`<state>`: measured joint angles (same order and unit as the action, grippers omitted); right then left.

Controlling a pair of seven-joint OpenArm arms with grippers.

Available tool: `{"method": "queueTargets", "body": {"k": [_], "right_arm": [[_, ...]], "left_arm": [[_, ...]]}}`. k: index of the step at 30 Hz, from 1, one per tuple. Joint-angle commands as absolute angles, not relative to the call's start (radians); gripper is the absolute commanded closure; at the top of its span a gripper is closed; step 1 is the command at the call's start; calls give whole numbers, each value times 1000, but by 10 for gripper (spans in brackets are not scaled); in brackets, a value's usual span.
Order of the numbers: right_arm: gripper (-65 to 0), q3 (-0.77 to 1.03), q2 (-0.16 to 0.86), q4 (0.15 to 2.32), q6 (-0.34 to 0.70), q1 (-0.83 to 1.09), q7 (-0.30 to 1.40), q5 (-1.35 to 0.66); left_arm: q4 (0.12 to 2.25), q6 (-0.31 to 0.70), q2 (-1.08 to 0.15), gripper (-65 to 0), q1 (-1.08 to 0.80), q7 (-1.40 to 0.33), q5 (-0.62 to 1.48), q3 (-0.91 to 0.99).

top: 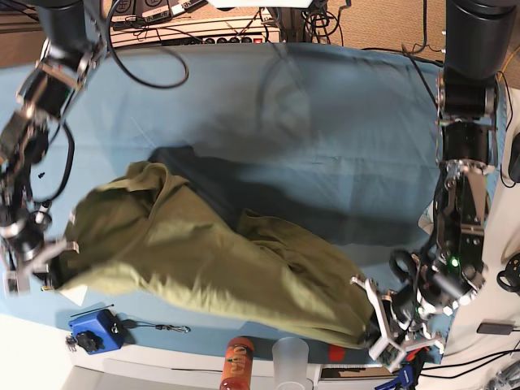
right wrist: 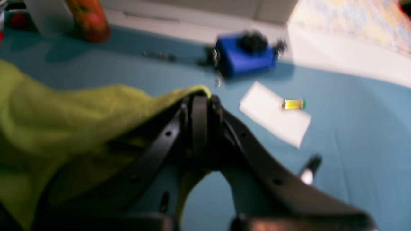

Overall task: Layout the t-shirt on the table in an organized manner, then fold the t-shirt properly
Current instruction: 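Swing the held t-shirt up and lay it flat across the table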

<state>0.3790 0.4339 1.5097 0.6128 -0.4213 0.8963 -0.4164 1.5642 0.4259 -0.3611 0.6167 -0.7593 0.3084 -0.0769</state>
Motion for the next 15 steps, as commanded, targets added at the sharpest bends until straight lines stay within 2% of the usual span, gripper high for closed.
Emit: {"method": "queueTargets", "body": {"k": [1,8,11,15], "right_arm": [[0,365,460,1497,603,-496,852,-412],[0,320,460,1295,602,-789,845,-403],[0,320,460,1267,601,-849,863,-404],[0,323,460,1268,602,-853,887,-446]], "left_arm": [[1569,413,-372,0,675,-727,298,-68],[1452,359,-391,0,812,-738,240,-68],[1427,358,-424,0,847,-762,252,-68],[1427,325,-470,0,877,-855,379,-68]]}}
